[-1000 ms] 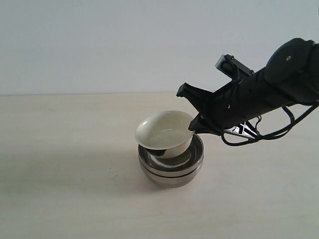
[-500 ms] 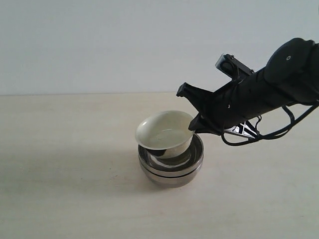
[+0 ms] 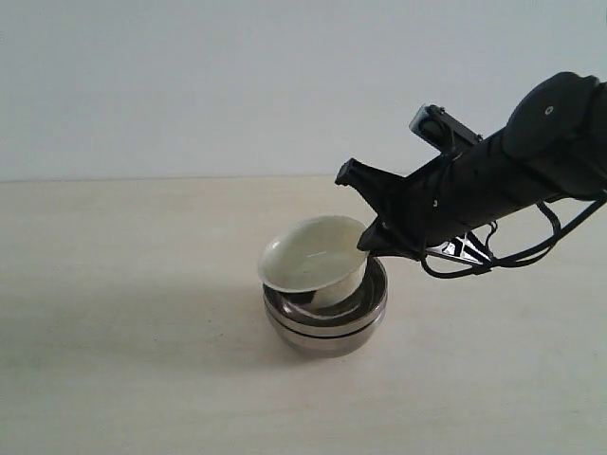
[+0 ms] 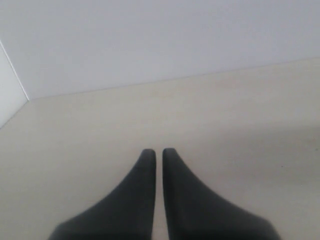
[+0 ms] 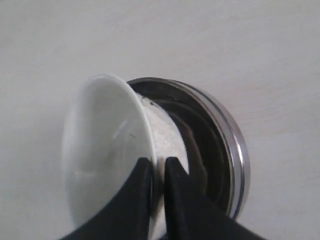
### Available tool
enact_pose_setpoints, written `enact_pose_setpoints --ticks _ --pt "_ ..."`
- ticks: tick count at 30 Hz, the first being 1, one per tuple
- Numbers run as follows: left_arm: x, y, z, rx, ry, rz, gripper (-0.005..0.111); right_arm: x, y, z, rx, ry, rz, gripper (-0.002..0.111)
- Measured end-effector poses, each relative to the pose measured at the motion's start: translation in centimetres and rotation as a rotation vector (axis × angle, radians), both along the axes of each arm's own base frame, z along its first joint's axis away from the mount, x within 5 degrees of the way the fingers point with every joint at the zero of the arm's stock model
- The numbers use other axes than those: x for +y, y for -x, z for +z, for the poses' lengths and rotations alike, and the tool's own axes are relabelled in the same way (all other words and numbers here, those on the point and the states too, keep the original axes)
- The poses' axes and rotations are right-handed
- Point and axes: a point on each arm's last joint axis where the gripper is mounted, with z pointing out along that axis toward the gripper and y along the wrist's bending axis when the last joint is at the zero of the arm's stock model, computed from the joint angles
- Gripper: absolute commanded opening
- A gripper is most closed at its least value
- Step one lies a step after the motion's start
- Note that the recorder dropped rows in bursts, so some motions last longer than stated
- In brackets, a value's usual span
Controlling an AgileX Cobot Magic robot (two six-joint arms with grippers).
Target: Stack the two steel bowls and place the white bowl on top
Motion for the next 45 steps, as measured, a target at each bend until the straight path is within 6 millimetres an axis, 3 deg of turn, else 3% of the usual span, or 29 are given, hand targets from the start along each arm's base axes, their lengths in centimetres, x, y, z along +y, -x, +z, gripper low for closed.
enact_pose_setpoints --ticks 4,6,16,23,27,32,39,45 --pt "0.0 0.0 0.0 0.000 0.000 0.000 0.004 0.0 0.1 0.0 0.010 -0.001 0.004 0.064" --pt "0.0 0.0 0.0 0.000 0.000 0.000 0.004 0.0 0.1 -0.1 0.015 -0.001 0.008 0.074" --pt "0.0 0.0 0.0 0.000 0.000 0.000 0.004 0.0 0.1 0.2 -0.036 0.034 0.061 0.040" --pt "0.0 0.0 0.0 0.000 0.000 0.000 0.004 -0.2 0.4 1.3 -0.089 0.051 0.088 0.000" --pt "0.0 0.0 0.0 0.000 0.000 0.000 0.004 -0.5 0.6 2.1 -0.137 0.082 0.115 0.000" --pt "0.0 0.0 0.0 0.000 0.000 0.000 0.004 -1.3 1.8 4.8 -0.224 0.089 0.104 0.000" --pt "0.0 0.0 0.0 0.000 0.000 0.000 0.004 -3.8 6.2 6.8 -0.345 0.082 0.061 0.000" --pt "0.0 0.0 0.0 0.000 0.000 0.000 0.004 -6.0 10.7 5.9 -0.357 0.083 0.056 0.000"
